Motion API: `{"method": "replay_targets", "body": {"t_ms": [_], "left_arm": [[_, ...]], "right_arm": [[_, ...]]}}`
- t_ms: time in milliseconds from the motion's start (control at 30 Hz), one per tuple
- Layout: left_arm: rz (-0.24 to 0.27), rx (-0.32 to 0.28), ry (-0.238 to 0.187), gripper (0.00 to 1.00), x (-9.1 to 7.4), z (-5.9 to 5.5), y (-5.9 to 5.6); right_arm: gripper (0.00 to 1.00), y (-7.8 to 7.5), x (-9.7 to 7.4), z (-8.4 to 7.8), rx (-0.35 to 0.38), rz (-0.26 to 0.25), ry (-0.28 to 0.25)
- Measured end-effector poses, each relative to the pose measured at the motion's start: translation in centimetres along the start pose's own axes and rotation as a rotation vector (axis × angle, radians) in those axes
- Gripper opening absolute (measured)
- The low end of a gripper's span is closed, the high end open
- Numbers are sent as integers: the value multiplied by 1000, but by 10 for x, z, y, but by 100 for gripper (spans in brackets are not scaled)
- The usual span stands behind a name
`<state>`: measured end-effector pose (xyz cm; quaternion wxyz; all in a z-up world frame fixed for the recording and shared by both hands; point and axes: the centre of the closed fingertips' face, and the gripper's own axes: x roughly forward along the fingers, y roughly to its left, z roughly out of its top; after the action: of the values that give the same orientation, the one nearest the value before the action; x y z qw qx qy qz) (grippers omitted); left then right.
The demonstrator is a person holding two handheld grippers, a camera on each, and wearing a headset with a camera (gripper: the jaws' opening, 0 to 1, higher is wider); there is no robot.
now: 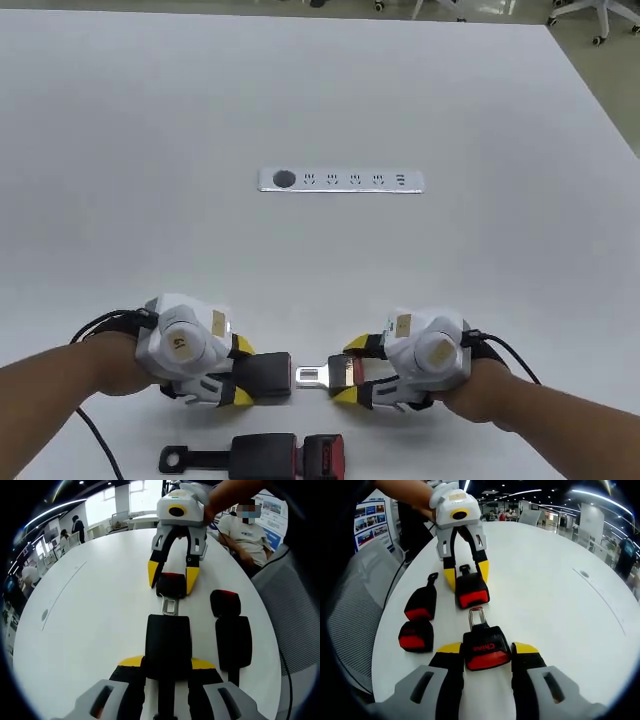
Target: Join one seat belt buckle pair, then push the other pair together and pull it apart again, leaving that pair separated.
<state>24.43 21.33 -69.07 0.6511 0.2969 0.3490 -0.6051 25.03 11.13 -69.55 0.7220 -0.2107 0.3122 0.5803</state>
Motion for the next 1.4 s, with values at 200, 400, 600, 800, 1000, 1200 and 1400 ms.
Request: {"method": "replay_targets", "body": {"t_ms": [200,400,600,800,1000,1200,1400], "left_arm": [[1,-1,3,33,0,1,0],[1,-1,5,33,0,1,-1],[2,-1,9,33,-1,2,-1],[1,-1,12,33,-1,2,-2],[2,-2,12,33,-1,2,-2],[2,-3,12,33,-1,2,-2],[2,-3,14,33,-1,3,-2]], "right_arm": [[35,-4,-8,-10,0,-3,10],[35,-9,-17,-22,10,-21,15],[35,-12,-28,-33,13,-26,23],[35,-14,-38,-40,19,-30,28],[35,-16,-48,-46,24,-35,30],[35,-14,-57,-49,27,-36,33],[35,-19,-64,-56,29,-38,42]]}}
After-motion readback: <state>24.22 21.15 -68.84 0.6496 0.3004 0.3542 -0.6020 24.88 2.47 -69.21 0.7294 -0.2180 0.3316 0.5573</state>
